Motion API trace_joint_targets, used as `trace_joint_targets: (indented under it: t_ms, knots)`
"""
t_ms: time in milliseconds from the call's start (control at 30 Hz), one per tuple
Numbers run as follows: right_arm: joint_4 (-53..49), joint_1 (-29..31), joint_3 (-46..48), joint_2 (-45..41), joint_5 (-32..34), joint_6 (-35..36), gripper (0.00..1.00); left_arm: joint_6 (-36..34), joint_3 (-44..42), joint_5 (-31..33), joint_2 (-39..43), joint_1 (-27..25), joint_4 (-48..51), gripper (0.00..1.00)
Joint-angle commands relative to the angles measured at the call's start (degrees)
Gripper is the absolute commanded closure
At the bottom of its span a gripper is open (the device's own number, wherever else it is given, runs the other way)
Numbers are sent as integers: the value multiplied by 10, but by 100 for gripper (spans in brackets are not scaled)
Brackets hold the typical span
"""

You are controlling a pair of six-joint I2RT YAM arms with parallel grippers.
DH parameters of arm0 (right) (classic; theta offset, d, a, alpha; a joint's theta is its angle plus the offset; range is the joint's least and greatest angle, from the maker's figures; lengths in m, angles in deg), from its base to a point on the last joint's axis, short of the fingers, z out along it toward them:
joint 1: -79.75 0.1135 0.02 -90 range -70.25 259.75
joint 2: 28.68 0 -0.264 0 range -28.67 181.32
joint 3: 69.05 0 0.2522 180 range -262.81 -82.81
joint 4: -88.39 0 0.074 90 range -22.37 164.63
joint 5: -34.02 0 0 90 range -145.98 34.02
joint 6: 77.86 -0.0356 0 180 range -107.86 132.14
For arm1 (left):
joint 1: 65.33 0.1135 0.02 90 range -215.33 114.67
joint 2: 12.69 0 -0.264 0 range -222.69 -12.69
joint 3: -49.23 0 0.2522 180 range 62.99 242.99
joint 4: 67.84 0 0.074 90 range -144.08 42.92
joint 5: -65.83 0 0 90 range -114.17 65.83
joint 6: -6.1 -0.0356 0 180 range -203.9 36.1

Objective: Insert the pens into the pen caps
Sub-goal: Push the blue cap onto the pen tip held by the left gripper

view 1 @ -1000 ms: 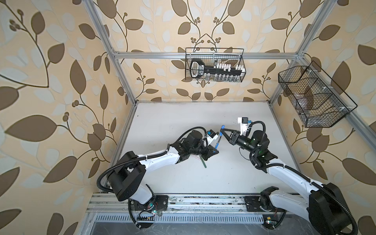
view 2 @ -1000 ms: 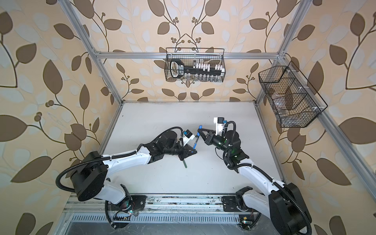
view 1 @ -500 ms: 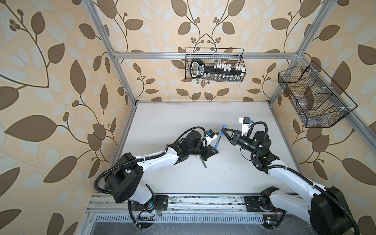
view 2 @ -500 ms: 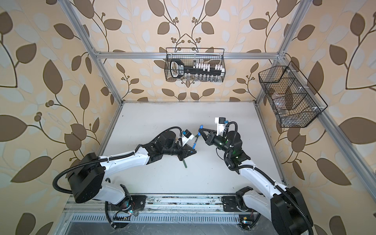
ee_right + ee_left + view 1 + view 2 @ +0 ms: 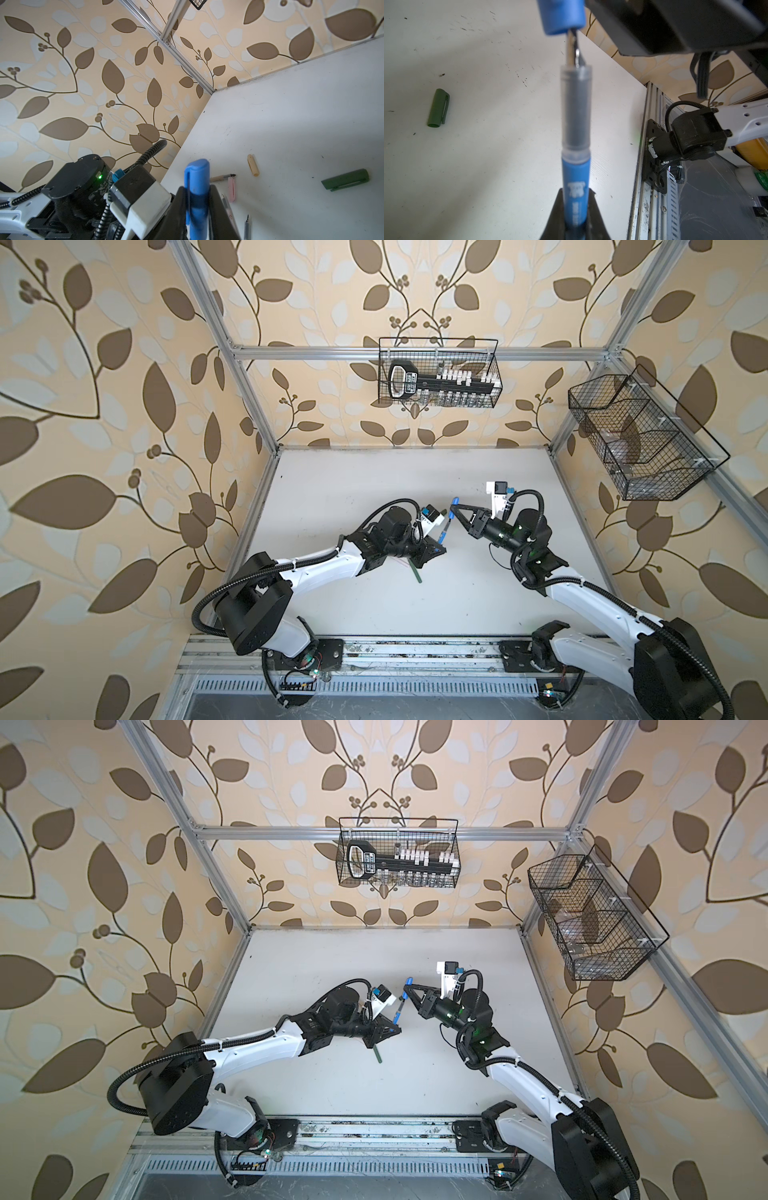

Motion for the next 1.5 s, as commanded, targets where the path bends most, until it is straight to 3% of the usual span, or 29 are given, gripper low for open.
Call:
trace_joint_targets:
  t_ms: [0,967,1033,1200,1333,1467]
  knots:
    - [14,2,8,1,0,-4,82,0,0,0,30,-3,-19,100]
    - [33,34,40,-37,-3,25,82,0,32,17,40,-2,-26,100]
    - [22,35,39,-44,-1,36,78,-2,38,17,38,-2,-27,100]
    - [-73,42,16,-81,4,101,49,-6,53,21,32,-2,-34,100]
    - [-166,36,3,-141,1,140,41,-20,75,27,30,-2,1,100]
    - [-171,-13,3,-180,-58,110,40,-24,74,28,35,-2,16,100]
